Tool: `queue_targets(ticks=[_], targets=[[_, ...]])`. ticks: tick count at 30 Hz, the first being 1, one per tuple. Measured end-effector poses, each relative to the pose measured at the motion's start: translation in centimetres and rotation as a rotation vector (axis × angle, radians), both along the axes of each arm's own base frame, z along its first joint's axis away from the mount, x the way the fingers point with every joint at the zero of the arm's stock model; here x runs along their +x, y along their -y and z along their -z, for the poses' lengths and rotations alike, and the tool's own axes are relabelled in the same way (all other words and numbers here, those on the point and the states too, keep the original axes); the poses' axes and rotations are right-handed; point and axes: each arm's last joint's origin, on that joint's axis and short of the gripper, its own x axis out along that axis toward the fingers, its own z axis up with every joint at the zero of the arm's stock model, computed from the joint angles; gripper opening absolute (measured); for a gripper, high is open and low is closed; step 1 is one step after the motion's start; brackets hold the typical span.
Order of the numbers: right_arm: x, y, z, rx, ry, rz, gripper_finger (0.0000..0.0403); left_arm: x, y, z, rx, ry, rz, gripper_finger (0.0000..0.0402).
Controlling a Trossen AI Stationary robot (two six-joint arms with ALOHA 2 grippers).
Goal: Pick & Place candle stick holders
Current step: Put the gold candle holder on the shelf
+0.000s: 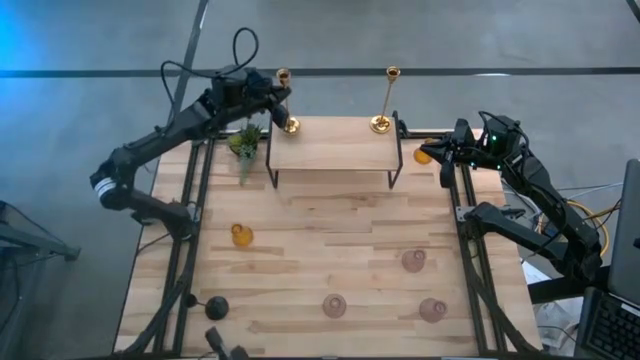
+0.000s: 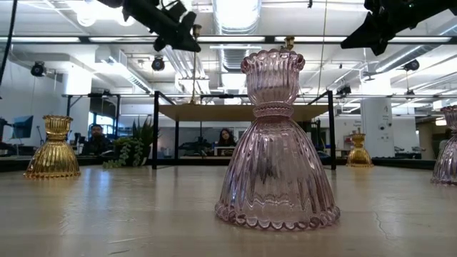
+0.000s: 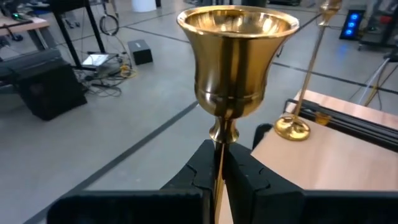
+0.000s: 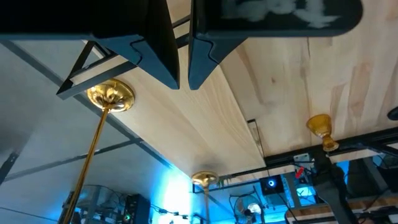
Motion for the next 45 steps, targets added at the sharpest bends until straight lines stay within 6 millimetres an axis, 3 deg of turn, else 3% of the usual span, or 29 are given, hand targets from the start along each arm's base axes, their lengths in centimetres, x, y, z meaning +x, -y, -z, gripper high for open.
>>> queue_targets(ticks=[15,42,45], targets=[[0.0,0.0,0.0,0.001,0.0,0.0,0.0029,-1.0,-3.3,1.7,-0.068,0.008,-0.101,0.0019],[0.0,0.0,0.0,0.0,-0.001,0.0,0.0029,-1.4,-2.8,2.3,-0.105,0.021,-0.03,0.002],[0.0,0.0,0.0,0.0,-0.001,0.0,0.0029,-1.4,-2.8,2.3,-0.099,0.013,-0.025,0.0034]])
